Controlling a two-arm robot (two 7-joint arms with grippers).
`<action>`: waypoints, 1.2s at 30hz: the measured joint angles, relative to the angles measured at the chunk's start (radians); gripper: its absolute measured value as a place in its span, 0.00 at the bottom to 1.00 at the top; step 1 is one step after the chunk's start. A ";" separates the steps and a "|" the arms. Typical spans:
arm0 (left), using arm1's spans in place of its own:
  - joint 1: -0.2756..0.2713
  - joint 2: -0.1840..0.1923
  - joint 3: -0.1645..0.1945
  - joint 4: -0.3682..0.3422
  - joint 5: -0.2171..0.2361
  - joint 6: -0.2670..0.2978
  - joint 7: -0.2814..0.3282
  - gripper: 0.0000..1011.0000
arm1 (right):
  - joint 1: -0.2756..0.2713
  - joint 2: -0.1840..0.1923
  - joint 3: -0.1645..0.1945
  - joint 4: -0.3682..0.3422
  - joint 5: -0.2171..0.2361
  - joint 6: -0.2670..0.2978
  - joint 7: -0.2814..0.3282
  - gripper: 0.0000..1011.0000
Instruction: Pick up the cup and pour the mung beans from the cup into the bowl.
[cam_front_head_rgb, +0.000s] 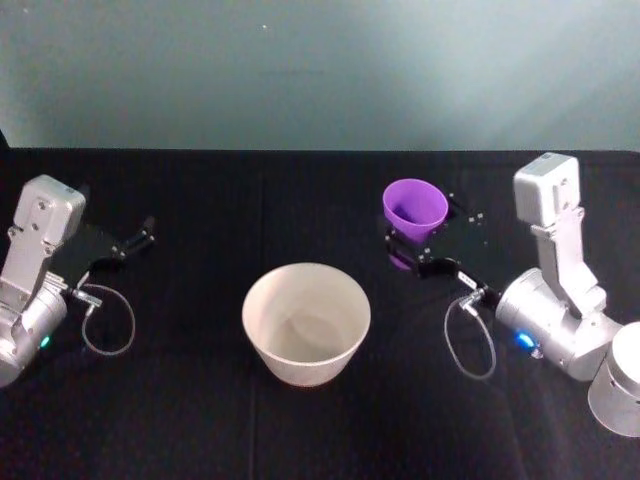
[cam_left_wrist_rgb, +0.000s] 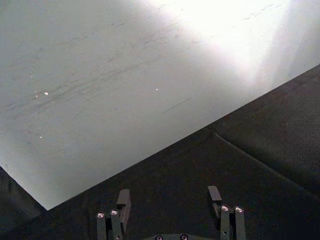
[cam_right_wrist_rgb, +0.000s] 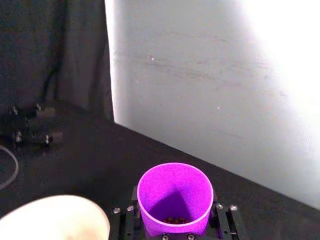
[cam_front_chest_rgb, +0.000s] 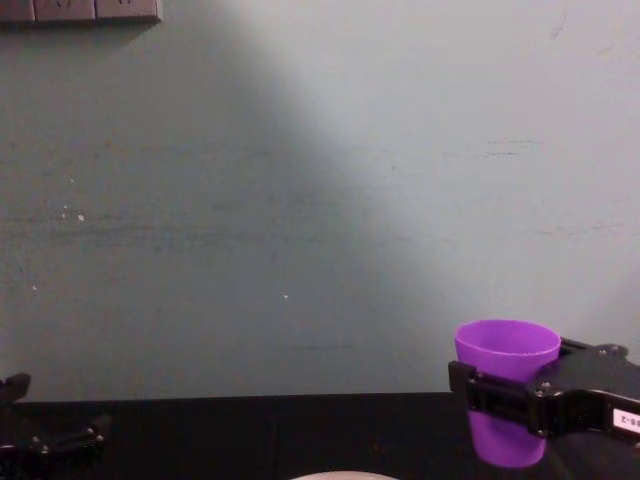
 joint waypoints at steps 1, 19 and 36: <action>0.000 0.000 0.000 0.000 0.000 0.000 0.000 0.99 | 0.000 0.004 -0.004 -0.006 -0.014 0.002 -0.006 0.73; 0.000 0.000 0.000 0.000 0.000 0.000 0.000 0.99 | 0.039 0.076 -0.134 -0.137 -0.405 0.100 -0.067 0.73; 0.000 0.000 0.000 0.000 0.000 0.000 0.000 0.99 | 0.082 0.102 -0.252 -0.207 -0.727 0.195 -0.078 0.73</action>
